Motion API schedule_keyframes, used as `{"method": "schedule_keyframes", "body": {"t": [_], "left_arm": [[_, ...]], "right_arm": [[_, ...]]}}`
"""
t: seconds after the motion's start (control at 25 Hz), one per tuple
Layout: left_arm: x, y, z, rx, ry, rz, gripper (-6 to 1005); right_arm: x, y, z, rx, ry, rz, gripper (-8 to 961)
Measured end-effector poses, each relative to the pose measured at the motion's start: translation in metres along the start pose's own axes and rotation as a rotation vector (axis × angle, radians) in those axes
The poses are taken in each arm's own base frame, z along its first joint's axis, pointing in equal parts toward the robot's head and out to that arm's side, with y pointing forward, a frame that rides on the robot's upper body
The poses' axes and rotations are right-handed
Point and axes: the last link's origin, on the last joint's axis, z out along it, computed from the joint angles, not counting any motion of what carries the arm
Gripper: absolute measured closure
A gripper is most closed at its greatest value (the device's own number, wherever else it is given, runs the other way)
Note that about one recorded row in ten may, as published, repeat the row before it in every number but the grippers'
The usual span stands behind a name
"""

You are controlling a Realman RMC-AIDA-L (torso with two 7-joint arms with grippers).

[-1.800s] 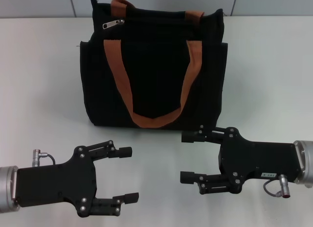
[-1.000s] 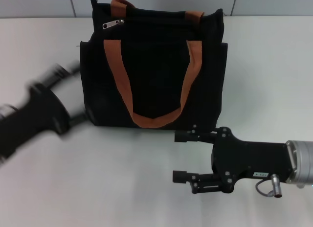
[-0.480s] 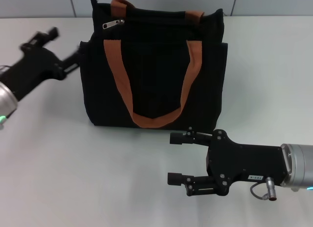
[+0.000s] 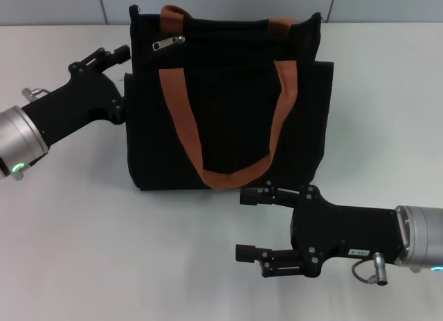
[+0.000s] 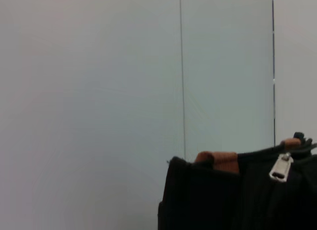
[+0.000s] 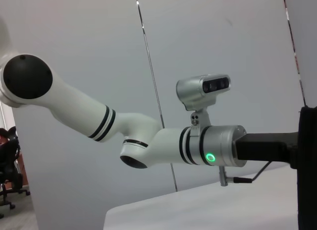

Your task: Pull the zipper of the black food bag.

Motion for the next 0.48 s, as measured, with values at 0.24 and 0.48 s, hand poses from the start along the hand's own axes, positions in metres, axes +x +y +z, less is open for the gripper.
{"method": "schedule_keyframes", "body": {"t": [0.24, 0.48], "left_arm": [[0.0056, -0.0014, 0.0056, 0.026, 0.048, -0.033, 167], [0.0078, -0.0077, -0.0006, 0.096, 0.102, -0.076, 169]], "right_arm": [[-0.0002, 0.0000, 0.0017, 0.005, -0.010, -0.010, 142], [0.0005, 0.0007, 0.0012, 0.008, -0.011, -0.009, 142]]}}
